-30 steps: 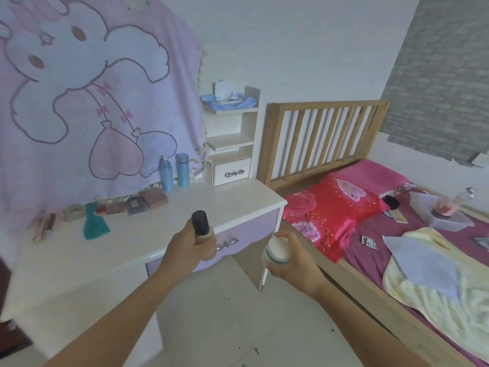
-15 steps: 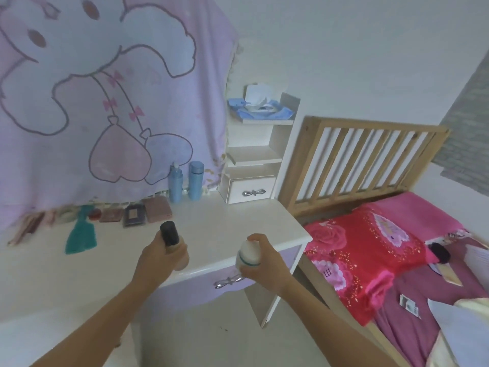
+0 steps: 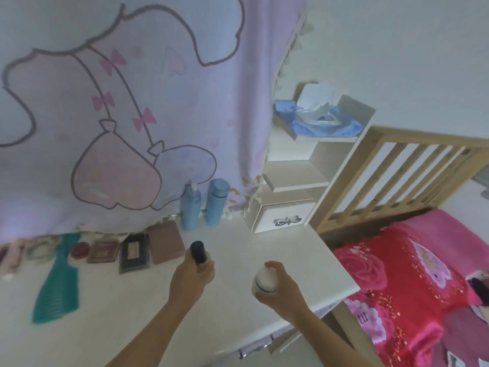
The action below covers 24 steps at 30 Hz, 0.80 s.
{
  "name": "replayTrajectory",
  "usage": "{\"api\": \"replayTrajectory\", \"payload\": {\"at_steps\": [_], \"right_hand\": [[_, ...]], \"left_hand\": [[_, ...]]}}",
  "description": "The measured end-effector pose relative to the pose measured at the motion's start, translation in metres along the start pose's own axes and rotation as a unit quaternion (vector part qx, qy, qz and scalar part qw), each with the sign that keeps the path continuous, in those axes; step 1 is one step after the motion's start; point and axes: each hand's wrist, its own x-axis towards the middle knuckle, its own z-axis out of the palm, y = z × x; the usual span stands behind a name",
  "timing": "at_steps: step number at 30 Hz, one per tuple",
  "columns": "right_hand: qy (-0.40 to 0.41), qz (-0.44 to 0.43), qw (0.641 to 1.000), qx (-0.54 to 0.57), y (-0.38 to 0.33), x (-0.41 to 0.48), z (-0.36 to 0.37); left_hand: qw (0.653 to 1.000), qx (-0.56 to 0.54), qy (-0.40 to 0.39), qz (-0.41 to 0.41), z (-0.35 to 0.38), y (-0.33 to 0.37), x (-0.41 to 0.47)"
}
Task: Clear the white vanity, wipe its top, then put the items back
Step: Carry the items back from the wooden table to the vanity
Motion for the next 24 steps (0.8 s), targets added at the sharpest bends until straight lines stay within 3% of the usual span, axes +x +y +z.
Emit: {"api": "replayTrajectory", "payload": {"at_steps": [5,7,10,15,19,24], "right_hand": [[-0.036,0.013,0.999,-0.027,-0.003,0.054,0.026],[-0.041,0.011,0.999,-0.025,-0.004,0.075,0.031],[-0.065,-0.007,0.997,-0.048,-0.006,0.108,0.04],[-0.119,-0.058,0.99,-0.053,-0.006,0.173,0.067],[-0.135,-0.112,0.978,-0.117,-0.004,0.214,0.083],[-0.166,-0.162,0.971,-0.054,0.0,0.233,0.101]], "left_hand": [[0.996,-0.068,-0.006,-0.049,0.006,-0.011,0.026],[0.991,-0.109,0.027,-0.071,0.012,-0.017,0.04],[0.994,-0.05,0.039,-0.09,0.02,-0.017,0.064],[0.986,-0.057,0.124,-0.097,0.036,-0.026,0.108],[0.972,0.017,0.184,-0.148,0.042,-0.025,0.131],[0.956,0.06,0.226,-0.175,0.052,-0.034,0.145]]}}
